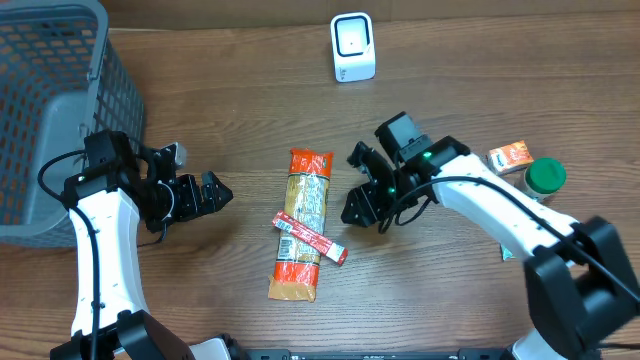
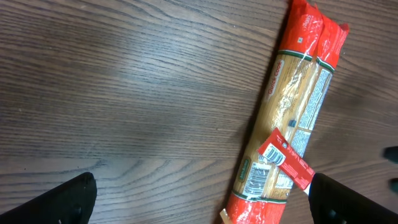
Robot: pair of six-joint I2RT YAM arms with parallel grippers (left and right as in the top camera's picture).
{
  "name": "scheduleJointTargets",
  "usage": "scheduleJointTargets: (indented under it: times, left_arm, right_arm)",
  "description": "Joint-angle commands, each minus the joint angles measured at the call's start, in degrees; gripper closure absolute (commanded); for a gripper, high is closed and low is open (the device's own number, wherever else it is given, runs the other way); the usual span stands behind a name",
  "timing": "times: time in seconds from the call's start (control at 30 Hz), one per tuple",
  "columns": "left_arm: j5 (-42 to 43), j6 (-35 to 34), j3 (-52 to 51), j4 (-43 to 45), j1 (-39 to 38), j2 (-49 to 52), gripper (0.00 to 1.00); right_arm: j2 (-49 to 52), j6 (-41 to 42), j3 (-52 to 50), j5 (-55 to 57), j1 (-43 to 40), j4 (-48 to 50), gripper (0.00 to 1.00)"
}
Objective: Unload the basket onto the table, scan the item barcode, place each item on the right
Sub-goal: 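Lift the thin red stick packet off the spaghetti with the right gripper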
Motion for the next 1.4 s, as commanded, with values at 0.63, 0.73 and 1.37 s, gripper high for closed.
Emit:
scheduleJointTargets:
  times: [0.63, 0.73, 1.37]
  left_arm:
    - [0.83, 0.87, 0.04, 0.02, -0.39, 0.24, 0.00]
    - [0.85, 0.87, 0.04, 0.02, -0.39, 0.24, 0.01]
    - [0.83, 0.87, 0.04, 0.02, -0.39, 0.24, 0.01]
  right_arm:
    - [11.54, -4.72, -1.62, -16.83, 0.50, 4.85, 0.46]
    - [11.54, -6.25, -1.62, -18.25, 0.50, 4.79, 0.46]
    - [15.19, -5.99, -1.62, -19.80, 0.50, 4.66, 0.49]
